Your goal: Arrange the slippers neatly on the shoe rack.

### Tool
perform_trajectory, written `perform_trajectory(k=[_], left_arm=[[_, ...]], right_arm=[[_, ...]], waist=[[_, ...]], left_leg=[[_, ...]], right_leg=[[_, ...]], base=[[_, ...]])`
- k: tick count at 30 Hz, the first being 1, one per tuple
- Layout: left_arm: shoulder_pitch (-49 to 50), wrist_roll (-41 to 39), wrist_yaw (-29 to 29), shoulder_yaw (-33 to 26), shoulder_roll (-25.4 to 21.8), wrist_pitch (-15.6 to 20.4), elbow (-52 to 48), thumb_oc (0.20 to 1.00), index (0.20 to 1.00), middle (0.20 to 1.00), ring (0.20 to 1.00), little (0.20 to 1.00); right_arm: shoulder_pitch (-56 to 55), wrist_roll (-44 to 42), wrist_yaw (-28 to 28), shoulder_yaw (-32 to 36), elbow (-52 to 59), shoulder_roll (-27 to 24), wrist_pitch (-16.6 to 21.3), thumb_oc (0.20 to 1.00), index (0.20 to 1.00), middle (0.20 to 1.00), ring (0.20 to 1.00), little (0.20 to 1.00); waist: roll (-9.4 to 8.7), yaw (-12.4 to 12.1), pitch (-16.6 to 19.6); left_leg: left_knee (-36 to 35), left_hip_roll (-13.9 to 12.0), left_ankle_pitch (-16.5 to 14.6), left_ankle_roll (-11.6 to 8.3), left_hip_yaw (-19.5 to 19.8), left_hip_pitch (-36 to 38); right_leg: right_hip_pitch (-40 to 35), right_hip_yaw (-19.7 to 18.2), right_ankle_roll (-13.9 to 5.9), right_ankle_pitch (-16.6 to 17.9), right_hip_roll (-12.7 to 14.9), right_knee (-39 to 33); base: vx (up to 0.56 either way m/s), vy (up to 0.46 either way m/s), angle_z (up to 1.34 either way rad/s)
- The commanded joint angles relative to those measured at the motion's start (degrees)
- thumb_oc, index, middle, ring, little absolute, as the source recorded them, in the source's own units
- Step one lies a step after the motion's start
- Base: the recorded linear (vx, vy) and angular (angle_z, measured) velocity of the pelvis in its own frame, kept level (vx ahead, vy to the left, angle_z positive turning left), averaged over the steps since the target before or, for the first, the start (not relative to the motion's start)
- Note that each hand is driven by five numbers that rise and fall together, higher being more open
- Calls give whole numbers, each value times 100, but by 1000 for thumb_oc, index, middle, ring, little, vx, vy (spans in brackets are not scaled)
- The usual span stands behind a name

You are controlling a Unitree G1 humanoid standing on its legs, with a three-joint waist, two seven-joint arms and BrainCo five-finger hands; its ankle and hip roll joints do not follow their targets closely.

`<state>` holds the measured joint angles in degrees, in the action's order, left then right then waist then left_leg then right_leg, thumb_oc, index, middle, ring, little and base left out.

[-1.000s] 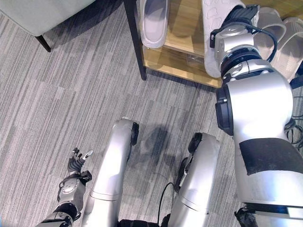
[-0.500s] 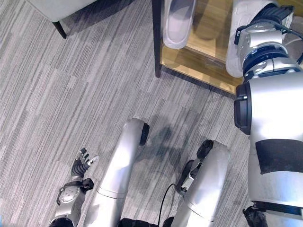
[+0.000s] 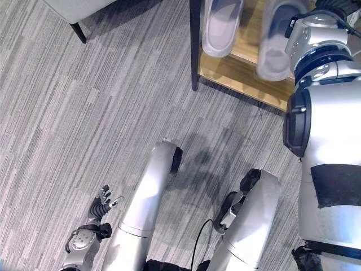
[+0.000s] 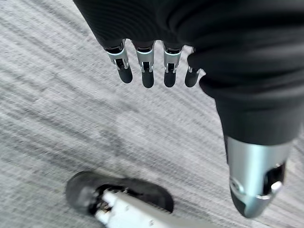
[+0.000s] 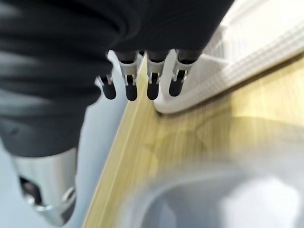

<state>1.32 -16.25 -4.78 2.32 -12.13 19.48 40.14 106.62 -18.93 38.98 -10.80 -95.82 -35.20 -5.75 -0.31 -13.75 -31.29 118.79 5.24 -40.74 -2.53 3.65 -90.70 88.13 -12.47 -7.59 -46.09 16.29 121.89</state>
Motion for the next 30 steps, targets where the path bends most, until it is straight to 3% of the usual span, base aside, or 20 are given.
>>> perform_trajectory(k=[1,7,14,30], left_arm=[[102,178,49,173,-216,322,-38,1000,1000,1000,1000,1000],[56,196,102,330,-181,400,305,1000,1000,1000,1000,1000],[123,161,93,245,-62,104,72,1000,1000,1000,1000,1000],[394,222,-14,197,95,144,-340,1000,1000,1000,1000,1000]], right_arm=[[573,-148,-6,-212,-159,-109,377,1000,1000,1000,1000,1000],[460,-237,-161,-32,-159,-54,223,1000,1000,1000,1000,1000],[238,-390,-314,453,-115,313,319,1000,1000,1000,1000,1000],[-14,-464,-692,1001,-104,821,326,1000,1000,1000,1000,1000]], waist=[[260,-26,150],[257,-7,150],[228,122,150],[172,294,150]], left_leg=[[815,-209,-867,601,-240,74],[843,-210,-858,577,-214,74],[799,-276,-826,526,-233,74],[695,-325,-701,473,-172,74]], right_leg=[[174,51,372,1355,-97,-193],[182,64,411,1346,-95,-147],[183,66,505,1359,-76,-124],[183,86,587,1455,-187,-208]], base=[[-6,42,0],[0,0,0],[-24,7,0],[-37,-9,0]])
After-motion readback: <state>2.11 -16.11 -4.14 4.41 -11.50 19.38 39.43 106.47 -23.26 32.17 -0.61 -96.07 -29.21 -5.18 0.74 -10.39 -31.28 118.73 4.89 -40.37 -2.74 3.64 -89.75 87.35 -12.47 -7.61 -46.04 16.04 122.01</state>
